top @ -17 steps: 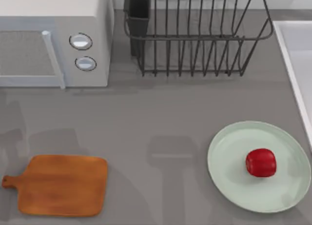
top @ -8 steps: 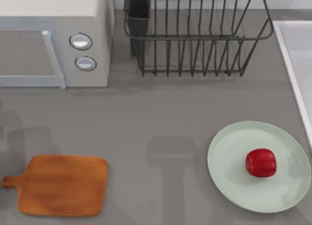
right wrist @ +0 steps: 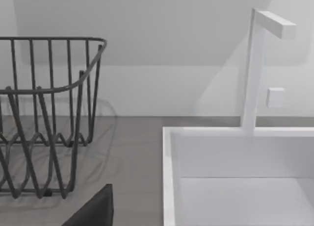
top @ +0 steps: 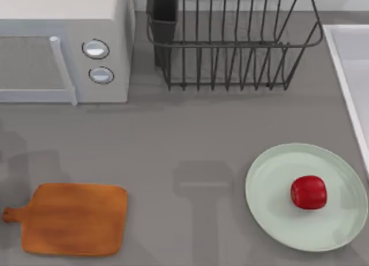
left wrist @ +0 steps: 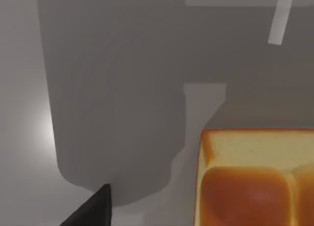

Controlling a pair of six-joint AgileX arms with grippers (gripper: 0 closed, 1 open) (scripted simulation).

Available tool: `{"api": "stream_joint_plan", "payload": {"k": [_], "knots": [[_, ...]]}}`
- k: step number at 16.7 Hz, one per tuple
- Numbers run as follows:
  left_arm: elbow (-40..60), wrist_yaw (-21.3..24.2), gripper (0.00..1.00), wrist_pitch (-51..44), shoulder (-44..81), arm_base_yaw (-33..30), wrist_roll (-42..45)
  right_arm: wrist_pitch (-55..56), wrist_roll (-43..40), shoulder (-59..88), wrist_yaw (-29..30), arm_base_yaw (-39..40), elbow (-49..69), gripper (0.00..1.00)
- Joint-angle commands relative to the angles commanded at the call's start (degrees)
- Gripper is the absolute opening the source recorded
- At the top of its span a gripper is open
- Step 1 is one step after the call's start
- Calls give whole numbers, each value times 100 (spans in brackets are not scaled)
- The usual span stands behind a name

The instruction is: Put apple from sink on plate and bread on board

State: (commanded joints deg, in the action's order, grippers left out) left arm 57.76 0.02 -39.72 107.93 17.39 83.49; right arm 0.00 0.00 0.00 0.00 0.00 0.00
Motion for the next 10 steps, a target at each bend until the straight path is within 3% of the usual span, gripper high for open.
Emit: {"api": "stream_joint_plan", "payload": {"k": [10], "knots": [[0,0,10,0,0,0,0,0,0,0,0,0,0,100]]}}
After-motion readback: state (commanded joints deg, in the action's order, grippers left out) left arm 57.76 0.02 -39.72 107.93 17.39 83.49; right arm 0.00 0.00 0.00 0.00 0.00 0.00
